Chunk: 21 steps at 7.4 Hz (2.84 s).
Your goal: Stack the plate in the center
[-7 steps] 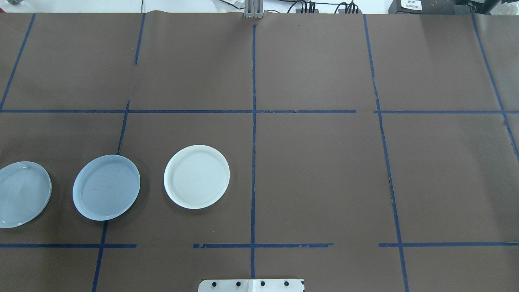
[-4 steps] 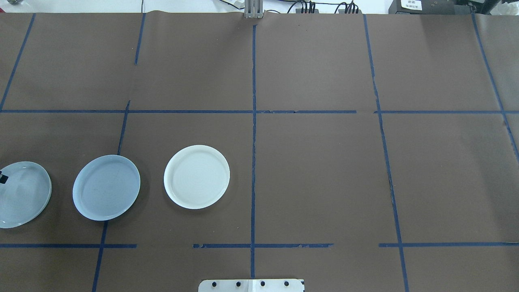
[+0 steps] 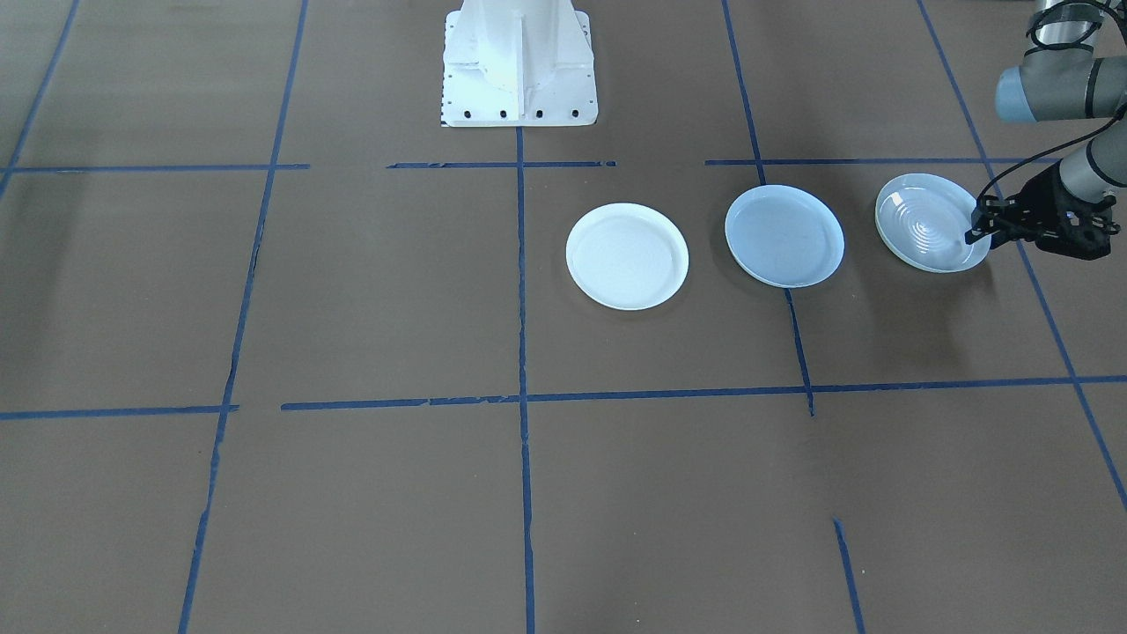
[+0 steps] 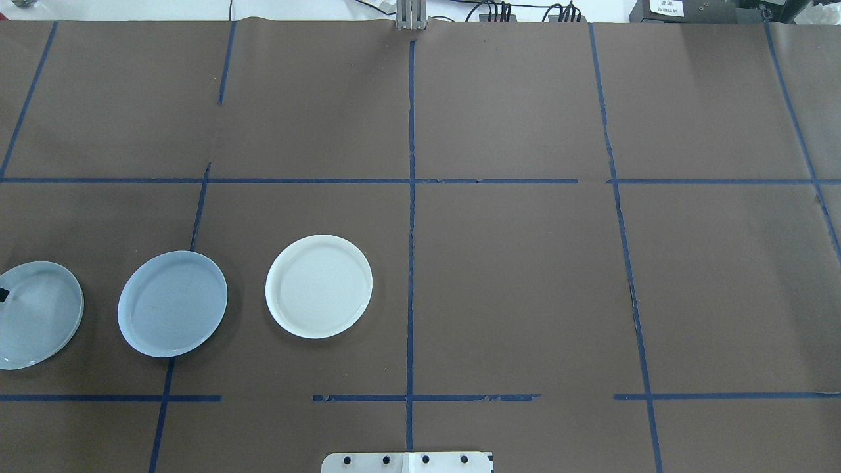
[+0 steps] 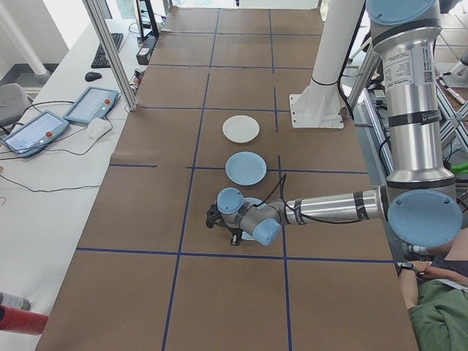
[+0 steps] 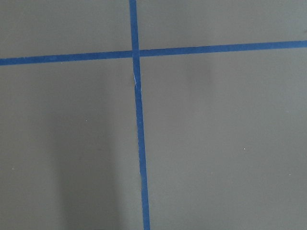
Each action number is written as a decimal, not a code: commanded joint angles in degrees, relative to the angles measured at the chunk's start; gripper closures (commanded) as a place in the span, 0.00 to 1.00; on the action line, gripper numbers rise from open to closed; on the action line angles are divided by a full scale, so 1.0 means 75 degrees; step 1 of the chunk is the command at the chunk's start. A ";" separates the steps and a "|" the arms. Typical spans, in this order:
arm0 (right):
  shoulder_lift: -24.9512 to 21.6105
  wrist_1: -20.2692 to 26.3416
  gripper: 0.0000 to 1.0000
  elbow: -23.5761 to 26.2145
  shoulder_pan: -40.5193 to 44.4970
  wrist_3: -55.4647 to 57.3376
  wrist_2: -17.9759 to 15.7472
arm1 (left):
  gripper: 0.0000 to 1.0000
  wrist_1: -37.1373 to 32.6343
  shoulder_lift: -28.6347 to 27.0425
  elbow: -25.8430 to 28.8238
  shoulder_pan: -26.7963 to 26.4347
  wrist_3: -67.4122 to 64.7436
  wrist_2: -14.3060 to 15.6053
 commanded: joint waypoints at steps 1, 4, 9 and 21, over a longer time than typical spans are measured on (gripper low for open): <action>0.0000 0.0000 0.00 0.0000 0.0000 0.0000 0.0000 | 1.00 0.0035 0.0001 -0.0034 -0.0006 0.0020 -0.0032; 0.0000 0.0000 0.00 0.0000 0.0000 0.0000 0.0000 | 1.00 0.0023 0.0037 -0.0023 -0.0123 0.0264 -0.0833; 0.0000 0.0000 0.00 0.0000 0.0000 0.0000 0.0000 | 1.00 0.0035 0.0050 -0.0491 -0.1459 0.0421 -0.1767; 0.0000 0.0000 0.00 0.0000 0.0000 0.0000 0.0000 | 1.00 -0.1618 -0.0526 -0.1370 0.1552 -0.5523 -0.0255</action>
